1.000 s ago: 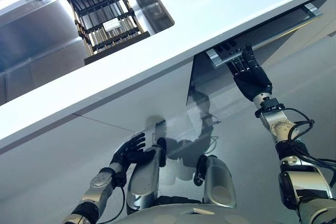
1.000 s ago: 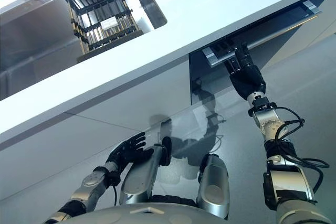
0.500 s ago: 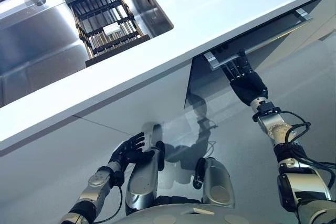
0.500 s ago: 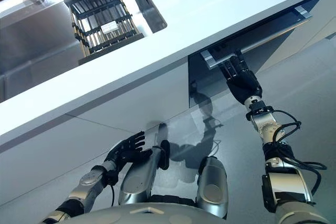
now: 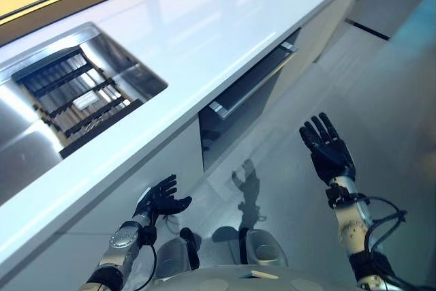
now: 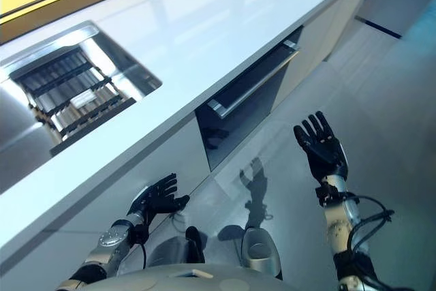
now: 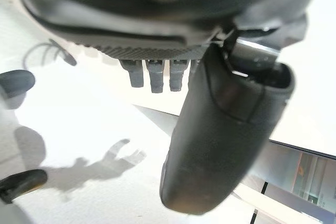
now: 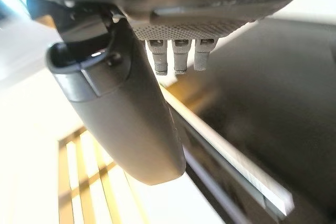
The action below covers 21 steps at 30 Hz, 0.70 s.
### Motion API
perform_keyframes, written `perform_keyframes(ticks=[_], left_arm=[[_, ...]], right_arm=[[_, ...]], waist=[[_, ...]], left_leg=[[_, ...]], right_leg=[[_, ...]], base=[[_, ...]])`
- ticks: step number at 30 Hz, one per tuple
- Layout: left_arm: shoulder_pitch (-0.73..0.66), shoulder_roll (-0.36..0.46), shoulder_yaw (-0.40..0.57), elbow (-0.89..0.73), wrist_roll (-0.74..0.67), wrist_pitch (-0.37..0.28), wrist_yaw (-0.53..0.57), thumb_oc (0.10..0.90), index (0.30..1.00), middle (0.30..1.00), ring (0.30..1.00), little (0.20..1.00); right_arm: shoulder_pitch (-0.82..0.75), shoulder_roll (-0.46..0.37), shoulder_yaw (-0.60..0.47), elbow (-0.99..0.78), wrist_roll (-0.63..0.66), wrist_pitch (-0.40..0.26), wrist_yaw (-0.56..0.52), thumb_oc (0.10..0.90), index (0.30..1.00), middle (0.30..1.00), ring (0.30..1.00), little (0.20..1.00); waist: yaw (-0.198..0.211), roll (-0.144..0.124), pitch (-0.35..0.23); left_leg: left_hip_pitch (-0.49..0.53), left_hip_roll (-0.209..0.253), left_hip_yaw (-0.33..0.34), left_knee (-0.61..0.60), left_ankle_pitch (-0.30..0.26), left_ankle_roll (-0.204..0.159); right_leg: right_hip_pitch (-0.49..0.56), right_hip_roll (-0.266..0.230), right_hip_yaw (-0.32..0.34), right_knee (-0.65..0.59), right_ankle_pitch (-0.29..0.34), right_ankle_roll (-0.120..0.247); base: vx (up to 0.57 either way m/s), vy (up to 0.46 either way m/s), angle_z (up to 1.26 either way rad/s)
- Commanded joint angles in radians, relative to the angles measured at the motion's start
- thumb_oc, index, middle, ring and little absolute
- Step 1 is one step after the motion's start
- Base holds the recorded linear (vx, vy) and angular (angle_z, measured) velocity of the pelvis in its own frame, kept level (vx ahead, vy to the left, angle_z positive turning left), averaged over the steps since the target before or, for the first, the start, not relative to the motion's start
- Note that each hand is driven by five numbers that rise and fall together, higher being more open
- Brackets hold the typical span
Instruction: Pick up plates and place into dishwasher.
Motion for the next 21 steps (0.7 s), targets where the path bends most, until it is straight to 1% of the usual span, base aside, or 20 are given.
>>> perform_keyframes(ticks=[1,2,5,6,7,8,9,11,12,13,14,15,16,18,19,21], left_arm=[[0.003,-0.025,0.018,-0.020,0.021,-0.094,0.015,0.800,0.900,0.900,0.900,0.900],[0.003,-0.027,0.019,-0.018,0.024,-0.095,0.015,0.800,0.900,0.900,0.900,0.900],[0.001,-0.036,0.019,-0.007,0.034,-0.106,0.023,0.800,0.900,0.900,0.900,0.900],[0.001,-0.038,0.017,-0.001,0.034,-0.116,0.025,0.800,0.900,0.900,0.900,0.900],[0.001,-0.039,0.016,0.001,0.035,-0.122,0.026,0.800,0.900,0.900,0.900,0.900],[0.001,-0.040,0.016,0.002,0.036,-0.125,0.027,0.800,0.900,0.900,0.900,0.900],[0.000,-0.041,0.012,0.003,0.040,-0.133,0.030,0.800,0.900,0.900,0.900,0.900],[-0.002,-0.042,0.005,0.001,0.046,-0.140,0.033,0.800,0.900,0.900,0.900,0.900],[-0.010,-0.040,-0.004,0.000,0.051,-0.138,0.032,0.800,0.900,0.900,0.900,0.900],[-0.013,-0.038,-0.010,0.002,0.053,-0.136,0.033,0.800,0.900,0.900,0.900,0.900],[-0.019,-0.040,-0.018,0.018,0.066,-0.143,0.029,0.800,0.900,0.900,0.900,0.900],[-0.020,-0.041,-0.020,0.026,0.071,-0.147,0.028,0.800,0.900,0.900,0.900,0.900],[-0.022,-0.042,-0.022,0.035,0.069,-0.149,0.024,0.800,0.900,0.900,0.900,0.900],[-0.030,-0.043,-0.028,0.058,0.062,-0.143,0.019,0.800,0.900,0.900,0.900,0.900],[-0.032,-0.044,-0.029,0.062,0.064,-0.142,0.019,0.800,0.900,0.900,0.900,0.900],[-0.040,-0.051,-0.043,0.097,0.089,-0.141,0.010,0.800,0.900,0.900,0.900,0.900]], right_arm=[[-0.040,-0.012,-0.024,-0.129,-0.199,-0.208,-0.130,0.800,0.900,0.900,0.900,0.900],[-0.034,-0.012,-0.023,-0.125,-0.229,-0.213,-0.158,0.800,0.900,0.900,0.900,0.900],[-0.012,-0.011,-0.006,-0.098,-0.382,-0.216,-0.296,0.800,0.900,0.900,0.900,0.900],[-0.004,-0.015,0.007,-0.078,-0.447,-0.214,-0.366,0.800,0.900,0.900,0.900,0.900],[0.000,-0.018,0.017,-0.064,-0.514,-0.202,-0.417,0.800,0.900,0.900,0.900,0.900],[0.000,-0.020,0.022,-0.059,-0.529,-0.197,-0.432,0.800,0.900,0.900,0.900,0.900],[-0.001,-0.025,0.037,-0.034,-0.578,-0.170,-0.499,0.800,0.900,0.900,0.900,0.900],[-0.004,-0.029,0.054,0.004,-0.658,-0.151,-0.551,0.800,0.900,0.900,0.900,0.900],[-0.010,-0.039,0.083,0.033,-0.700,-0.136,-0.589,0.800,0.900,0.900,0.900,0.900],[-0.015,-0.042,0.097,0.046,-0.704,-0.113,-0.590,0.800,0.900,0.900,0.900,0.900],[-0.031,-0.043,0.137,0.117,-0.678,-0.078,-0.597,0.800,0.900,0.900,0.900,0.900],[-0.038,-0.041,0.150,0.153,-0.659,-0.059,-0.587,0.800,0.900,0.900,0.900,0.900],[-0.048,-0.038,0.163,0.195,-0.627,-0.052,-0.579,0.800,0.900,0.900,0.900,0.900],[-0.063,-0.028,0.182,0.275,-0.633,-0.017,-0.574,0.800,0.900,0.900,0.900,0.900],[-0.068,-0.024,0.188,0.297,-0.632,-0.018,-0.573,0.800,0.900,0.900,0.900,0.900],[-0.092,-0.004,0.212,0.404,-0.615,-0.002,-0.579,0.800,0.900,0.900,0.900,0.900]], waist=[[-0.016,0.038,-0.065],[-0.019,0.039,-0.068],[-0.027,0.042,-0.085],[-0.029,0.043,-0.093],[-0.029,0.043,-0.097],[-0.029,0.043,-0.099],[-0.026,0.044,-0.106],[-0.022,0.046,-0.113],[-0.013,0.048,-0.117],[-0.010,0.048,-0.119],[-0.001,0.047,-0.125],[0.004,0.047,-0.128],[0.010,0.048,-0.130],[0.023,0.047,-0.139],[0.025,0.047,-0.140],[0.042,0.047,-0.147]], left_leg=[[0.103,-0.008,-0.034,-0.110,-0.026,-0.017],[0.106,-0.009,-0.034,-0.121,-0.023,-0.017],[0.122,-0.009,-0.033,-0.176,-0.003,-0.019],[0.130,-0.009,-0.033,-0.203,0.006,-0.020],[0.134,-0.010,-0.033,-0.219,0.012,-0.021],[0.137,-0.010,-0.032,-0.226,0.014,-0.021],[0.144,-0.012,-0.031,-0.254,0.025,-0.023],[0.151,-0.012,-0.030,-0.283,0.036,-0.025],[0.150,-0.013,-0.036,-0.303,0.047,-0.029],[0.149,-0.014,-0.040,-0.306,0.048,-0.030],[0.150,-0.017,-0.043,-0.309,0.045,-0.030],[0.151,-0.016,-0.043,-0.310,0.044,-0.031],[0.151,-0.017,-0.043,-0.311,0.043,-0.030],[0.151,-0.017,-0.047,-0.311,0.040,-0.027],[0.151,-0.017,-0.049,-0.311,0.040,-0.027],[0.150,-0.017,-0.059,-0.310,0.040,-0.024]], right_leg=[[0.004,0.056,0.008,-0.086,0.086,-0.001],[0.005,0.056,0.010,-0.094,0.090,0.001],[0.013,0.059,0.022,-0.138,0.111,0.008],[0.017,0.059,0.024,-0.162,0.124,0.012],[0.021,0.059,0.025,-0.177,0.132,0.015],[0.023,0.058,0.025,-0.184,0.136,0.016],[0.028,0.057,0.022,-0.209,0.150,0.021],[0.034,0.056,0.017,-0.234,0.163,0.027],[0.038,0.056,0.006,-0.253,0.173,0.030],[0.040,0.057,0.004,-0.261,0.177,0.030],[0.041,0.054,0.002,-0.281,0.187,0.032],[0.044,0.052,-0.001,-0.287,0.189,0.032],[0.048,0.051,-0.003,-0.289,0.187,0.031],[0.053,0.051,-0.012,-0.285,0.182,0.030],[0.053,0.051,-0.013,-0.284,0.181,0.030],[0.058,0.051,-0.022,-0.281,0.175,0.027]], base=[[0.00,-0.005,-0.16],[0.01,-0.005,-0.19],[0.02,-0.002,-0.16],[0.02,-0.006,-0.15],[0.02,-0.009,-0.12],[0.03,-0.012,-0.03],[0.00,0.000,0.00],[0.00,0.000,0.00],[0.00,0.000,0.00],[0.01,-0.028,0.10],[0.02,-0.016,0.09],[0.03,-0.015,0.11],[0.04,-0.018,0.11],[0.04,-0.029,0.15],[0.04,-0.030,0.10],[0.04,-0.033,0.07]])
